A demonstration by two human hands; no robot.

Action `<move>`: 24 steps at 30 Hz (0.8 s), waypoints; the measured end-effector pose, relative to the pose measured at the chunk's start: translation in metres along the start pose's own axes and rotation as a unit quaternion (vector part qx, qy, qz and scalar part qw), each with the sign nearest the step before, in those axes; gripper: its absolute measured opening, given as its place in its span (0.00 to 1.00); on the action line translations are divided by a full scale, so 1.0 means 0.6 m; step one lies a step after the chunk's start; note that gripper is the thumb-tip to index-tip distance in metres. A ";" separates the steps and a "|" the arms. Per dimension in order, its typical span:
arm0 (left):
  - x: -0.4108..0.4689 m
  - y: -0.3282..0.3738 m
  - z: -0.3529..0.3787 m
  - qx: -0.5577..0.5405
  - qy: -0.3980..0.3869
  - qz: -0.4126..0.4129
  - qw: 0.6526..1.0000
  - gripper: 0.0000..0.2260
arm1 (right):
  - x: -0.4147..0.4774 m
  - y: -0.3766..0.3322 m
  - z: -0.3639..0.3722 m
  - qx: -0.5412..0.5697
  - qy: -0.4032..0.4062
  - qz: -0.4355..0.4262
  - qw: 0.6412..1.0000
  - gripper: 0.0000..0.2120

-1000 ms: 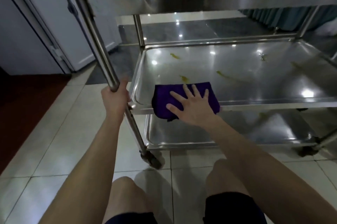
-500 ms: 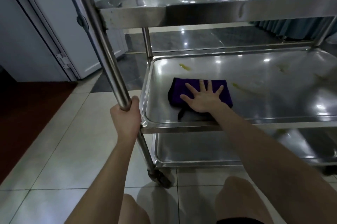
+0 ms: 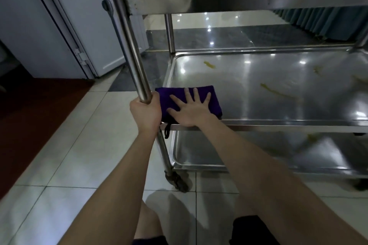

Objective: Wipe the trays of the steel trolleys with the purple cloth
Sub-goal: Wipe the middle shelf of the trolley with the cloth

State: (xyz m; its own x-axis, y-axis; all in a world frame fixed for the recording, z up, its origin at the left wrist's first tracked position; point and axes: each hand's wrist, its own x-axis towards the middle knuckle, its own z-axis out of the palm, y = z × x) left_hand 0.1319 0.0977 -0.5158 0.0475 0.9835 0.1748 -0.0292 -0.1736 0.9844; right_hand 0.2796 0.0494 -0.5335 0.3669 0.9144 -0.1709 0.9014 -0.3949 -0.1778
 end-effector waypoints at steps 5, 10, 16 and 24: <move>0.001 0.012 -0.002 0.019 -0.001 0.002 1.000 0.17 | -0.041 0.062 -0.021 0.027 -0.023 0.004 0.999 0.37; 0.012 0.005 -0.002 0.015 0.000 -0.009 1.000 0.17 | -0.097 0.224 -0.042 0.032 -0.013 0.067 0.997 0.39; 0.018 -0.004 0.001 -0.018 -0.016 0.000 1.000 0.18 | -0.158 0.461 -0.084 0.058 0.002 0.187 0.981 0.37; 0.017 -0.013 0.003 -0.024 -0.008 0.002 1.000 0.17 | -0.032 0.358 -0.103 0.030 0.014 0.239 0.970 0.52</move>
State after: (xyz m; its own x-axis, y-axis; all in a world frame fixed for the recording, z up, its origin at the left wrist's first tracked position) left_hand 0.1344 0.1087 -0.5217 0.0630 0.9817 0.1798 -0.0781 -0.1748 0.9815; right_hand 0.4802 -0.0476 -0.5086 0.7466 0.6276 -0.2208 0.6120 -0.7780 -0.1419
